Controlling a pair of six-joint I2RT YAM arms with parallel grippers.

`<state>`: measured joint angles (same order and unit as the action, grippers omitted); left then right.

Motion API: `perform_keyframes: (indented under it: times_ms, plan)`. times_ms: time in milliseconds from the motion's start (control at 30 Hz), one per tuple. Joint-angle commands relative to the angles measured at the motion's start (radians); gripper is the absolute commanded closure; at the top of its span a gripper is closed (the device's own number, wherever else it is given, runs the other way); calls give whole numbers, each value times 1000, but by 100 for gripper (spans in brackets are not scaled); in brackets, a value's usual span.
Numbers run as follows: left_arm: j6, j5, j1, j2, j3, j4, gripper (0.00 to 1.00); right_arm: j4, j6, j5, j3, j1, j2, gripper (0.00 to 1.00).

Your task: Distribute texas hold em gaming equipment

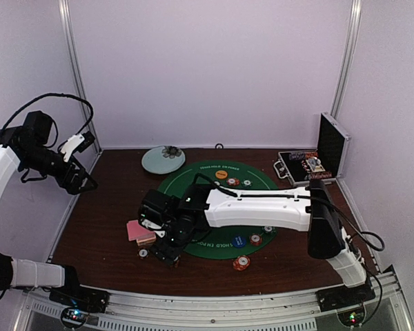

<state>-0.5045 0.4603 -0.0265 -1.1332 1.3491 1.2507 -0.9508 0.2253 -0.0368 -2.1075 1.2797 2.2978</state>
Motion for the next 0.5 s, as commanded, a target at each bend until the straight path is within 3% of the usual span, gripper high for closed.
perform_keyframes:
  times_ms: [0,467]
  plan:
    - [0,7,-6,22,22,9,3,-19,16,-15,1,-10,47,18]
    - [1,13,-7,17,33,15,2,12,21,-33,32,-28,89,32]
